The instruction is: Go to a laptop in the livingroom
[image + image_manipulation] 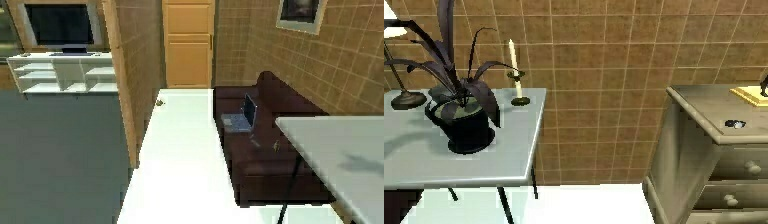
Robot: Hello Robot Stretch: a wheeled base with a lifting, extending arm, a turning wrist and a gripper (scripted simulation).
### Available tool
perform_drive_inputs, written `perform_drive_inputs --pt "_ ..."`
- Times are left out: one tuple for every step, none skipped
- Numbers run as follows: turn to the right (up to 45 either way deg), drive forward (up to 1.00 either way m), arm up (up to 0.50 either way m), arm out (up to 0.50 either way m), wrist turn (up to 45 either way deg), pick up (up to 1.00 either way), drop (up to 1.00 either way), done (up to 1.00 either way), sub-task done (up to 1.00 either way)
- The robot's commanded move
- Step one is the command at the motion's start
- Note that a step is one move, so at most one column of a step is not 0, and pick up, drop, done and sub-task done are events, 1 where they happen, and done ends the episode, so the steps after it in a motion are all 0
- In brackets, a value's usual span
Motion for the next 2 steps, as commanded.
perform_drive_inputs --pt "-3.0 0.00 0.00 0.00 0.0 0.00 0.00 0.00 0.00" --pt "0.0 1.00 0.00 0.00 0.0 0.00 0.00 0.00 0.00"
